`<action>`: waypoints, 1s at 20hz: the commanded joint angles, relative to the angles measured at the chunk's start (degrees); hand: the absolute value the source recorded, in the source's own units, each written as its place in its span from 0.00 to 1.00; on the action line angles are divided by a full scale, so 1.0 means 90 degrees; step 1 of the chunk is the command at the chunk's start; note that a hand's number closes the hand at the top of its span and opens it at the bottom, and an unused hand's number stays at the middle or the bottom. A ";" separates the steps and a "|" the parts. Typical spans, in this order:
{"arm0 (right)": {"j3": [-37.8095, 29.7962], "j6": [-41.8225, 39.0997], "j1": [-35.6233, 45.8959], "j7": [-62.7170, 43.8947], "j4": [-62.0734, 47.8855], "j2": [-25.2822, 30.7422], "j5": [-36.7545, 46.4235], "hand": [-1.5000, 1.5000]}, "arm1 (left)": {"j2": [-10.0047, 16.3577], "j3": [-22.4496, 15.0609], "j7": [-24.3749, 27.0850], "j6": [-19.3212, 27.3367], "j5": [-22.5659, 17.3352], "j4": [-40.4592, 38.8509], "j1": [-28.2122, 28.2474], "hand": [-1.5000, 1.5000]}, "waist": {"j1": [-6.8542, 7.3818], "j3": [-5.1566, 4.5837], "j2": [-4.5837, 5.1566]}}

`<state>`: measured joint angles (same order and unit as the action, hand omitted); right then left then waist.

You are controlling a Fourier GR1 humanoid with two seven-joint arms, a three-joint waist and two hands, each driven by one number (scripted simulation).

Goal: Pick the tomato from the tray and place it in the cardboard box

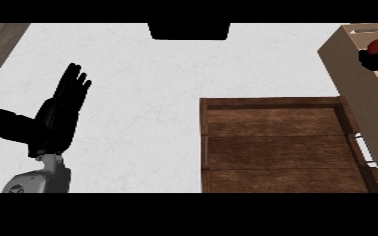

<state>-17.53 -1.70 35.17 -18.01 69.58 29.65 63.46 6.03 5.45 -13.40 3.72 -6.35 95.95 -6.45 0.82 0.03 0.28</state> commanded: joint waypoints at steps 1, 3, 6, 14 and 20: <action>0.0336 -0.0682 0.0082 0.0127 -0.1006 0.0430 0.0390 1.00 | -0.0067 -0.0119 -0.0163 0.0093 0.0073 0.0171 -0.0048 0.50 | 0.0071 -0.0003 0.0015; 0.0230 -0.1236 0.0187 0.0255 -0.1729 0.0812 0.0352 1.00 | -0.0135 -0.0288 0.0024 0.0050 0.0219 0.0041 0.0059 0.50 | 0.0119 -0.0001 0.0053; 0.0002 -0.1235 0.0235 0.0430 -0.2475 0.0707 0.0109 0.00 | 0.0107 0.0172 -0.0230 0.0066 -0.0073 -0.0038 -0.0340 0.50 | 0.0067 0.0004 0.0034; -0.0838 0.1366 0.0561 0.2006 -0.2768 0.0602 -0.0614 0.00 | -0.0009 -0.0018 0.0104 -0.0065 0.0016 -0.0115 -0.0006 0.50 | 0.0021 0.0012 0.0009; -0.1785 0.1564 0.1049 0.2820 -0.2817 0.0618 -0.1934 0.00 | 0.0041 0.0078 0.0095 -0.0071 -0.0016 -0.0232 -0.0042 0.50 | -0.0014 0.0006 -0.0006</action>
<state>-29.00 11.28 42.34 3.18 45.22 34.27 52.17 6.23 5.86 -12.98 3.64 -6.13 94.58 -7.37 0.87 -0.02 0.19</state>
